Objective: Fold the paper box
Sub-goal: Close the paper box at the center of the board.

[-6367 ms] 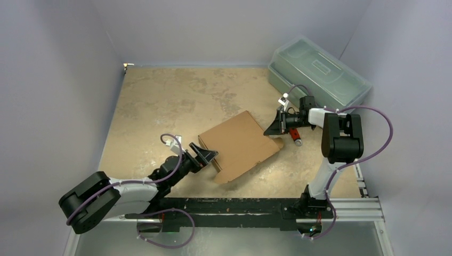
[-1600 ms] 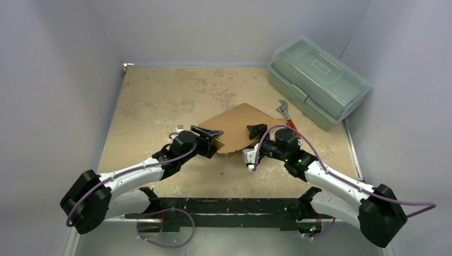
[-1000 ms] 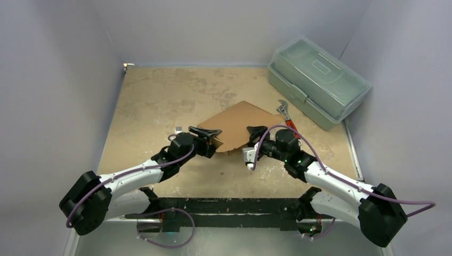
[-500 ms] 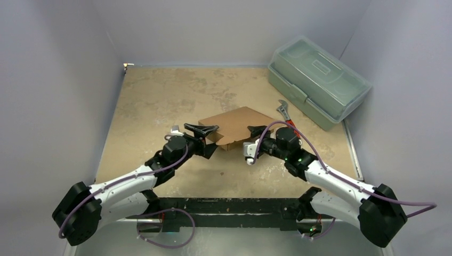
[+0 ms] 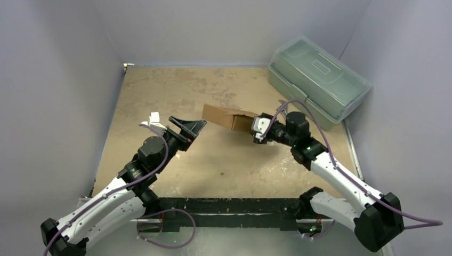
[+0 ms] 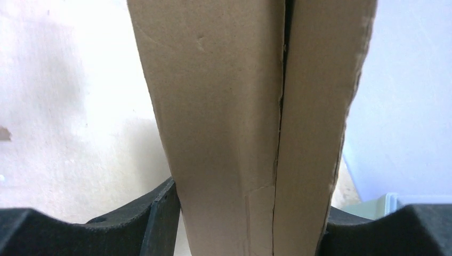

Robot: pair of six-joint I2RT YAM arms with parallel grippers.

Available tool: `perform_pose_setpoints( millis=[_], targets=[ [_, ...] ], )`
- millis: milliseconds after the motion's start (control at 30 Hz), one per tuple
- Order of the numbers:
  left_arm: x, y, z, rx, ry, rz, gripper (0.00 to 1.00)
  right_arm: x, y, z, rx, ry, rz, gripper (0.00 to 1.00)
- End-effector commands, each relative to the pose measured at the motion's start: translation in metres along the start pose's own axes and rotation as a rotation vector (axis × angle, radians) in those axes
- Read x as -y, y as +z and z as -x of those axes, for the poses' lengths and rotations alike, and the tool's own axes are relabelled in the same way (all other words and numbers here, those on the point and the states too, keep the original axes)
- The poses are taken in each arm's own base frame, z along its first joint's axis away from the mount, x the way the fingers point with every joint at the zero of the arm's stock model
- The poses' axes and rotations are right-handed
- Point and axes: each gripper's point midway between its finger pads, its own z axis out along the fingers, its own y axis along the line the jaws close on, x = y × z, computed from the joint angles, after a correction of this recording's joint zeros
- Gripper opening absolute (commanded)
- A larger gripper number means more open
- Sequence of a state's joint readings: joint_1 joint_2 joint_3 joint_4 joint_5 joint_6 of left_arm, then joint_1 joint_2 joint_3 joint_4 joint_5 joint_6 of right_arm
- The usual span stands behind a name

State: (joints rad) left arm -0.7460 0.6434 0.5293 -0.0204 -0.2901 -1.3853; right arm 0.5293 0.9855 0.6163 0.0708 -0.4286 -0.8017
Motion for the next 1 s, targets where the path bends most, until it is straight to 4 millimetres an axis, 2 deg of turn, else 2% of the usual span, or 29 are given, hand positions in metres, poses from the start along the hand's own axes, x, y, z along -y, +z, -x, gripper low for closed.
perform_pose_setpoints(
  millis=[0,133,300,533,733,967],
  targets=[
    [-0.02,-0.009,0.005,-0.013,0.377,0.017,0.98,0.033,-0.017,0.053,0.118,0.194,-0.003,0.46],
    [-0.022,-0.014,0.002,-0.028,0.495,-0.03,0.98,0.039,-0.022,0.069,0.118,0.379,0.059,0.46],
    [-0.033,-0.017,-0.002,-0.041,0.532,-0.047,0.99,0.039,-0.019,0.066,0.109,0.695,0.168,0.46],
    [-0.045,-0.019,-0.008,-0.069,0.545,-0.041,0.99,0.02,-0.009,0.055,0.12,1.089,0.344,0.46],
    [-0.051,-0.022,-0.008,-0.069,0.535,-0.036,0.99,0.017,0.0,0.038,0.147,1.357,0.414,0.46],
    [-0.061,-0.023,-0.011,-0.075,0.524,-0.023,0.99,0.018,0.013,0.013,0.127,1.525,0.44,0.47]
  ],
)
